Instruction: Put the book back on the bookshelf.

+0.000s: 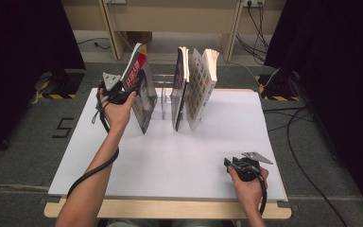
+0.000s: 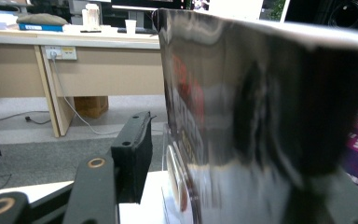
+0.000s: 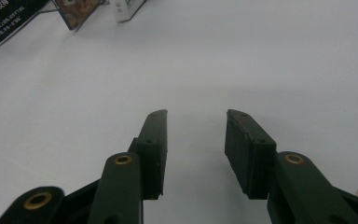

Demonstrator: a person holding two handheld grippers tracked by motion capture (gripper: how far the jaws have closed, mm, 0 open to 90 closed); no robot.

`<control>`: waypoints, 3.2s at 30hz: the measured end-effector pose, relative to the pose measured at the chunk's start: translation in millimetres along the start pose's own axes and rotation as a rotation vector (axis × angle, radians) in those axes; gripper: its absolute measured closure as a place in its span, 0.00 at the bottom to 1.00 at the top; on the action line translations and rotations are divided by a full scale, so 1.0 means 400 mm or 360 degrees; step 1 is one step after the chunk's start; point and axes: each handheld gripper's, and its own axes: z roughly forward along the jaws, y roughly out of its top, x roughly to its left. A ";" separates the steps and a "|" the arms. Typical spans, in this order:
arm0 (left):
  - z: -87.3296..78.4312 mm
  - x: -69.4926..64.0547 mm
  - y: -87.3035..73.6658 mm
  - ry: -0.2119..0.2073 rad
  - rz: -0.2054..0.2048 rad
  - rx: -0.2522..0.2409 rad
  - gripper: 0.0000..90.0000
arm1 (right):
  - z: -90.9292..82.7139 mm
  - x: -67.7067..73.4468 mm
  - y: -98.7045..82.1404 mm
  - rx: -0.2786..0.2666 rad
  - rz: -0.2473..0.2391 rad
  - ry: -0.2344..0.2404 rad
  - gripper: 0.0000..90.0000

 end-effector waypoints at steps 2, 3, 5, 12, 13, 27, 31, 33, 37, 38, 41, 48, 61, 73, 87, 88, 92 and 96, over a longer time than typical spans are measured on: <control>-0.014 0.003 -0.002 -0.0019 -0.0021 0.0008 0.48 | 0.003 0.000 0.004 -0.0003 0.0005 0.0000 0.67; -0.021 0.005 -0.003 -0.0029 -0.0033 0.0014 0.48 | 0.003 0.000 0.005 -0.0003 0.0004 -0.0003 0.67; -0.035 0.007 -0.004 -0.0045 -0.0046 0.0019 0.47 | 0.006 0.001 0.013 -0.0010 0.0004 -0.0001 0.67; -0.069 0.005 -0.009 -0.0088 -0.0043 0.0047 0.45 | 0.020 0.007 0.028 -0.0018 -0.0017 0.0004 0.67; -0.075 0.004 -0.007 -0.0096 -0.0048 0.0037 0.45 | 0.021 0.008 0.029 -0.0017 -0.0018 0.0008 0.67; -0.139 0.008 -0.028 -0.0177 -0.0052 0.0099 0.39 | 0.014 -0.005 0.033 -0.0032 -0.0010 -0.0010 0.67; -0.162 0.022 -0.044 -0.0192 -0.0078 0.0109 0.39 | 0.001 -0.010 0.028 -0.0044 -0.0002 -0.0020 0.67; -0.175 0.027 -0.052 -0.0198 -0.0064 0.0116 0.39 | -0.003 -0.013 0.025 -0.0044 -0.0003 -0.0029 0.67; -0.202 0.038 -0.075 -0.0194 -0.0062 0.0126 0.39 | -0.010 -0.020 0.017 -0.0039 0.0000 -0.0043 0.67; -0.207 0.040 -0.079 -0.0192 -0.0057 0.0131 0.39 | -0.012 -0.022 0.016 -0.0037 0.0003 -0.0046 0.67; -0.223 0.052 -0.095 -0.0178 -0.0059 0.0133 0.39 | -0.016 -0.027 0.015 -0.0043 0.0006 -0.0060 0.67; -0.249 0.061 -0.122 -0.0172 -0.0044 0.0144 0.39 | -0.020 -0.030 0.014 -0.0048 0.0012 -0.0065 0.66; -0.290 0.081 -0.169 -0.0158 -0.0037 0.0183 0.38 | -0.022 -0.019 0.014 -0.0045 -0.0005 -0.0065 0.66; -0.320 0.090 -0.204 -0.0157 -0.0030 0.0215 0.38 | -0.028 -0.016 0.012 -0.0046 -0.0003 -0.0076 0.66; -0.356 0.115 -0.279 -0.0143 0.0007 0.0306 0.38 | -0.032 -0.015 0.010 -0.0048 -0.0017 -0.0086 0.66; -0.357 0.118 -0.287 -0.0139 0.0006 0.0314 0.38 | -0.031 -0.016 0.009 -0.0047 -0.0017 -0.0086 0.66; -0.361 0.135 -0.313 -0.0116 0.0016 0.0358 0.38 | -0.031 -0.016 0.008 -0.0037 0.0003 -0.0087 0.66; -0.364 0.148 -0.342 -0.0103 0.0019 0.0393 0.38 | -0.031 -0.016 0.007 -0.0038 -0.0009 -0.0091 0.66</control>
